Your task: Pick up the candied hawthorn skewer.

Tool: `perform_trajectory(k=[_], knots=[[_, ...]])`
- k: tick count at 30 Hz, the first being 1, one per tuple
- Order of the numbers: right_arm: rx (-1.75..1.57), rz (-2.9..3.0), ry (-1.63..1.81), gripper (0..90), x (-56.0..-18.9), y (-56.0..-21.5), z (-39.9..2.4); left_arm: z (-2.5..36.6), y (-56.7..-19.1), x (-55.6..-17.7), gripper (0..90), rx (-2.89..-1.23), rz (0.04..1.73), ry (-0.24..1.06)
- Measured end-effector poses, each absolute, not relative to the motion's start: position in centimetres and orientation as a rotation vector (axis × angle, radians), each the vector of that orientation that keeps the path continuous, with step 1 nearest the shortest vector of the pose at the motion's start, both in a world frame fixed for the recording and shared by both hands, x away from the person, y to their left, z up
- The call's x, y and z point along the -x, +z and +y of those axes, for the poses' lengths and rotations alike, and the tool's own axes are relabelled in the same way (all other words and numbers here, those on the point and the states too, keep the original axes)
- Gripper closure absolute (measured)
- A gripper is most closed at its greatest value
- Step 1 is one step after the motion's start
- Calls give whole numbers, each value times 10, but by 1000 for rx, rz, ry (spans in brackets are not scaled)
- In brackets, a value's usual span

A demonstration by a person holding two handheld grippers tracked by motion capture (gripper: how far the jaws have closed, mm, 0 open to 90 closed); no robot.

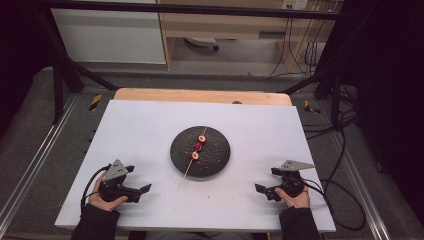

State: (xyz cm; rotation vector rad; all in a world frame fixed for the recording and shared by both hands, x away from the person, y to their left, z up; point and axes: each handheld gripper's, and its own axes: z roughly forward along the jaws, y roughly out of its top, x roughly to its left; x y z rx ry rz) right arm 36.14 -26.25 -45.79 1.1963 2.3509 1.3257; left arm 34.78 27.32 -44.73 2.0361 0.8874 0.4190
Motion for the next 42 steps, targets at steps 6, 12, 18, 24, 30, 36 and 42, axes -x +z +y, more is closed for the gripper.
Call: perform_trajectory(k=[6,12,18,24,30,36,42], knots=[[-1190,2351,1322,6,-361,-458,-263,271,-447,-348,51,-2037,888,423],[-1183,2333,1336,6,-360,-455,-264,268,-446,-349,50,-2044,885,425],[-1184,2331,1330,6,-361,-455,-264,262,-444,-350,51,-2048,886,431],[-1187,2332,1326,6,-361,-455,-264,258,-438,-351,53,-2043,890,431],[-1193,2331,1322,6,-361,-455,-264,252,-433,-351,53,-2044,885,438],[-1191,2327,1322,6,-361,-454,-264,242,-428,-355,55,-2053,891,436],[-1187,2326,1316,6,-361,-454,-265,225,-418,-360,60,-2061,887,447]])
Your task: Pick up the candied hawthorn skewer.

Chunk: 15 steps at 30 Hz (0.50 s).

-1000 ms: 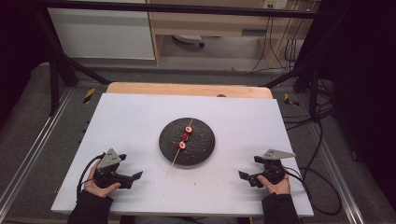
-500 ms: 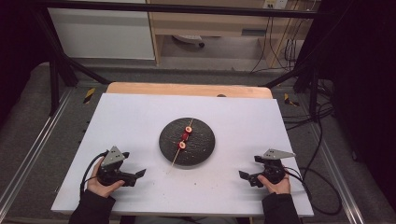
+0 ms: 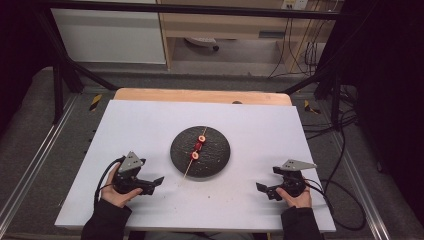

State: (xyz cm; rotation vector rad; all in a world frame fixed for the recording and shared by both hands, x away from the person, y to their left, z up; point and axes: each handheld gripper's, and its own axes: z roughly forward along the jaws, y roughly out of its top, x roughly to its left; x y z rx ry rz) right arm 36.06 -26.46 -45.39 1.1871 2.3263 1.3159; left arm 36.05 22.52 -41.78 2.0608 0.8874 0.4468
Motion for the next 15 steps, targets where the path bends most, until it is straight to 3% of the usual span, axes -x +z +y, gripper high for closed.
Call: perform_trajectory(k=[15], knots=[[-1178,2321,1316,6,-361,-453,-265,170,-400,-381,121,-2092,928,449]])
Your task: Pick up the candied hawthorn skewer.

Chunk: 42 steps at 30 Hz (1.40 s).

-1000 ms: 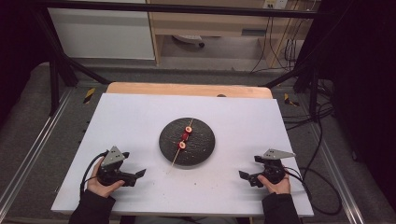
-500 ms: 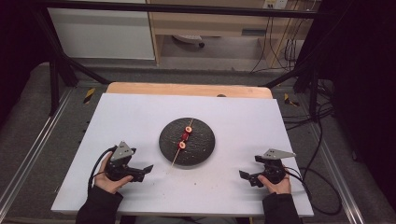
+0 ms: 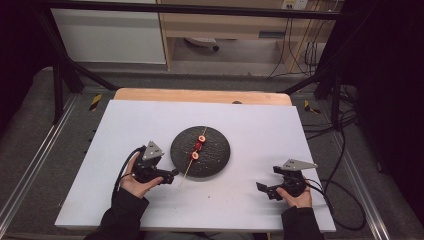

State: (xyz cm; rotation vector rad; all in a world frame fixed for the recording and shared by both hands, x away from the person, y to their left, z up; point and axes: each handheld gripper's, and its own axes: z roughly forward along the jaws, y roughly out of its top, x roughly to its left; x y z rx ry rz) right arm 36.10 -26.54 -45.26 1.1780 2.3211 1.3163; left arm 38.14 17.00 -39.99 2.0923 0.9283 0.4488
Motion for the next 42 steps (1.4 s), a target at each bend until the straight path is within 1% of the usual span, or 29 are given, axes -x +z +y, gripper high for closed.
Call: perform_trajectory(k=[3,7,9,13,17,21,27,35,42], knots=[[-1179,2320,1315,6,-361,-453,-265,158,-402,-386,155,-2113,942,452],[-1183,2319,1314,6,-360,-452,-265,143,-406,-392,242,-2140,955,444],[-1189,2317,1312,6,-360,-452,-265,140,-407,-394,272,-2149,961,438],[-1185,2322,1311,6,-361,-453,-265,127,-413,-401,389,-2200,998,421],[-1187,2322,1317,6,-361,-453,-265,119,-417,-405,475,-2249,1029,426],[-1186,2323,1315,6,-361,-453,-265,113,-419,-410,570,-2271,1058,386],[-1188,2324,1317,6,-361,-453,-265,106,-422,-414,694,-2307,1086,396],[-1189,2324,1322,6,-361,-452,-265,103,-422,-415,800,-2306,1135,383],[-1191,2328,1316,6,-361,-453,-265,104,-421,-413,866,-2302,1172,407]])
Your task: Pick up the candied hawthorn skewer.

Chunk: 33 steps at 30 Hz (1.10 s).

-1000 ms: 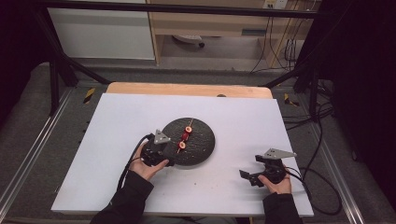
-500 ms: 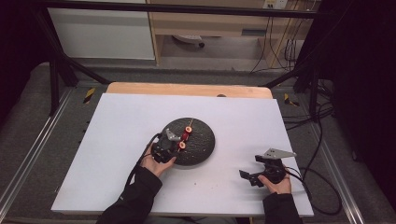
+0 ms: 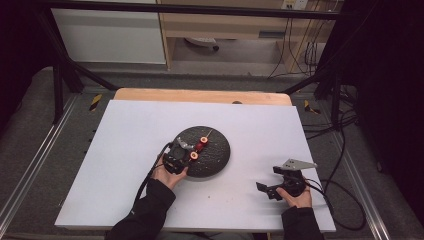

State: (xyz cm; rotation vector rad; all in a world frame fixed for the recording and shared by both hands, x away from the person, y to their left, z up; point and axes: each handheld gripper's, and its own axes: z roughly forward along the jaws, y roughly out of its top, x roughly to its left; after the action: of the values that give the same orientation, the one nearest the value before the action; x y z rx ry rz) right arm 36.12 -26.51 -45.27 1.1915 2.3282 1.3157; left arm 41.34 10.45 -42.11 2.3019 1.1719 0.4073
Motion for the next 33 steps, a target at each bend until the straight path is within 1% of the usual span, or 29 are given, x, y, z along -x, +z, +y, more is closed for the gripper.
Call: perform_trajectory(k=[7,14,22,29,33], knots=[[-1192,2328,1316,6,-361,-453,-265,104,-421,-412,881,-2305,1165,415],[-1198,2325,1323,6,-361,-452,-265,113,-420,-409,884,-2241,1143,395],[-1204,2314,1332,6,-361,-453,-265,127,-413,-400,884,-2173,1080,404],[-1222,2308,1336,6,-360,-452,-263,147,-413,-386,884,-2109,1013,369],[-1216,2315,1331,6,-360,-450,-260,156,-413,-377,884,-2085,977,388]])
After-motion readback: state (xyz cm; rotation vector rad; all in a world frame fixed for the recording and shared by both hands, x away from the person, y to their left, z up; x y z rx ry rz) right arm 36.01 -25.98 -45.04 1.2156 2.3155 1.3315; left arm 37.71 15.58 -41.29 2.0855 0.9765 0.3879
